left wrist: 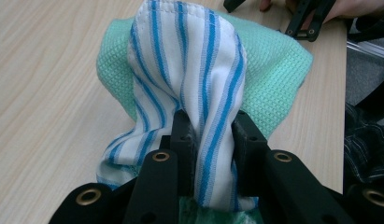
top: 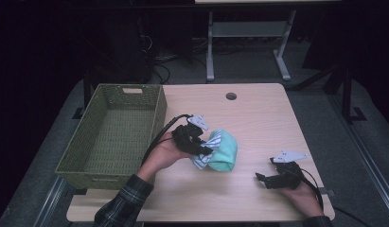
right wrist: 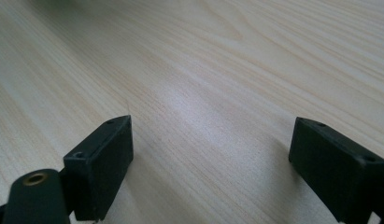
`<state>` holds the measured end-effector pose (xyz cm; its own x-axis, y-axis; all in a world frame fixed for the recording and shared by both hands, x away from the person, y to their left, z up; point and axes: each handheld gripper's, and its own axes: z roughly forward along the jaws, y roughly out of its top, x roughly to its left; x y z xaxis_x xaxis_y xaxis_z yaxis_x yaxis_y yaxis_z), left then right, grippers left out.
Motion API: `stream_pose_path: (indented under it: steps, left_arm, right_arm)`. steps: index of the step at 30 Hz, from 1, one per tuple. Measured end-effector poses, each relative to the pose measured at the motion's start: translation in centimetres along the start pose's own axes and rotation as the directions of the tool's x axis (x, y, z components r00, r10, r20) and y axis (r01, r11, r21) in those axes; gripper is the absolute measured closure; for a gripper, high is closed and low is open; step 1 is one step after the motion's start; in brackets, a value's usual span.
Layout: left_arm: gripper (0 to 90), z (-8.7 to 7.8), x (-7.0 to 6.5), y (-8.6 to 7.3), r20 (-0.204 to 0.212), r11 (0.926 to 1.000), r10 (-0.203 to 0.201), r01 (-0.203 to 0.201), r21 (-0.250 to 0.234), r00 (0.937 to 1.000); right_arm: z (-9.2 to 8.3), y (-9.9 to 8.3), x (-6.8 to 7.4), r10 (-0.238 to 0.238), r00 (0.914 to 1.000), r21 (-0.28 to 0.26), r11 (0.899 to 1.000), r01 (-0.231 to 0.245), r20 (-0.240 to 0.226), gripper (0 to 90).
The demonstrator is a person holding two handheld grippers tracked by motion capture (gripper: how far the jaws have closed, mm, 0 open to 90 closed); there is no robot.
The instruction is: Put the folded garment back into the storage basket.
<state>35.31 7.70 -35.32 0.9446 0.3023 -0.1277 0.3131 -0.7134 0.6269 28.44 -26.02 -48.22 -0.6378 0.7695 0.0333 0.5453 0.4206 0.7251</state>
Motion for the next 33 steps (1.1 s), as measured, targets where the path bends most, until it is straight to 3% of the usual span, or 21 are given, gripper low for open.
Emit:
stream_pose_path:
  steps: [15,27,33]
  left_arm:
    - [73.2,-3.9,0.8,0.1,-0.039,0.9997,-0.013,0.012,-0.021,0.9992]
    - [73.1,-7.0,1.6,-1.2,-0.093,0.9983,-0.037,0.032,-0.048,0.995]
    - [73.1,-8.8,2.1,-2.1,-0.124,0.9978,-0.05,0.044,-0.05,0.991]
  right_arm:
    - [0.0,0.0,0.0,0.004,1.0,0.001,1.0,-0.004,0.001,13.2]
    - [0.0,0.0,0.0,0.009,1.0,0.001,1.0,-0.009,0.004,12.6]
    - [0.2,0.1,-0.1,0.017,0.9997,0.022,1.0,-0.018,0.018,2.7]
